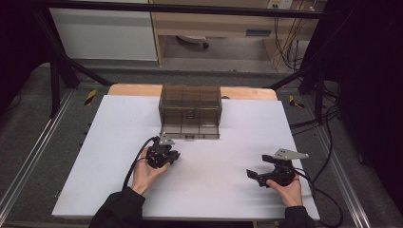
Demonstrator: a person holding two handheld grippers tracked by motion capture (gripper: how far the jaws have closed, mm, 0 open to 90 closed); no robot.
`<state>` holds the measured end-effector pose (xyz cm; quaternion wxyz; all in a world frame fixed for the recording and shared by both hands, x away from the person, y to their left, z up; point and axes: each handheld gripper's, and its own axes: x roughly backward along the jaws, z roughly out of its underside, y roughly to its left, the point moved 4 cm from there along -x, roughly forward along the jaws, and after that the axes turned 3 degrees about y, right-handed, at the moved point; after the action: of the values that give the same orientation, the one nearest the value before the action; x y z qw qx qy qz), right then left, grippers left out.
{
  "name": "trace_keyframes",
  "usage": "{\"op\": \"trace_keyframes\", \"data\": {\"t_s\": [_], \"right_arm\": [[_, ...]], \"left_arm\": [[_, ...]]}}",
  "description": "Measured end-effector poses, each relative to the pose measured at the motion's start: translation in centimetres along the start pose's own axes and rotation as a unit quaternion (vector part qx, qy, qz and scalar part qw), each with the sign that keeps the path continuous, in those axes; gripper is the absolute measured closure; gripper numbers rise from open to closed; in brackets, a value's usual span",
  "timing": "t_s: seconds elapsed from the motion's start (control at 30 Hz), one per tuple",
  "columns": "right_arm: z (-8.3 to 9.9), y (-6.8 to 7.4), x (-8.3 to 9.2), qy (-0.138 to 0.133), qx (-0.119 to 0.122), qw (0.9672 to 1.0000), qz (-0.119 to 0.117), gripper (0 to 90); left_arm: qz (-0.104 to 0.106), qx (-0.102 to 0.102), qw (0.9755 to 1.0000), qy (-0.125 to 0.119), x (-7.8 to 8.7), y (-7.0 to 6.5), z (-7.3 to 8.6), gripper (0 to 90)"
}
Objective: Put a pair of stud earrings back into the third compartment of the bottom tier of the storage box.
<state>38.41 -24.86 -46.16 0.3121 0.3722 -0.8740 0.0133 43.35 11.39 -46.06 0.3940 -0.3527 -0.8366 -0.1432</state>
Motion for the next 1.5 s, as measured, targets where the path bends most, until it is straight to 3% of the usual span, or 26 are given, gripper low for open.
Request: {"op": "trace_keyframes", "data": {"t_s": [0.3,0.5,1.17,1.5], "right_arm": [[0.0,0.0,0.0,0.001,0.000,1.0000,0.001,0.8],[0.1,0.0,-0.1,0.002,0.001,1.0000,0.002,0.8],[0.0,0.0,0.0,0.001,0.001,1.0000,0.001,0.8],[0.0,0.0,0.0,0.003,0.001,1.0000,0.001,0.8]], "left_arm": [[0.004,-0.007,1.0000,-0.005,0.3,-0.5,-1.2,82.0],[0.010,-0.004,0.9998,-0.017,0.3,-0.7,-2.8,82.0],[0.008,-0.010,0.9996,-0.023,-2.4,-1.2,-8.3,82.1],[-0.008,-0.008,0.9996,-0.025,-3.5,-0.8,-10.5,82.1]]}}
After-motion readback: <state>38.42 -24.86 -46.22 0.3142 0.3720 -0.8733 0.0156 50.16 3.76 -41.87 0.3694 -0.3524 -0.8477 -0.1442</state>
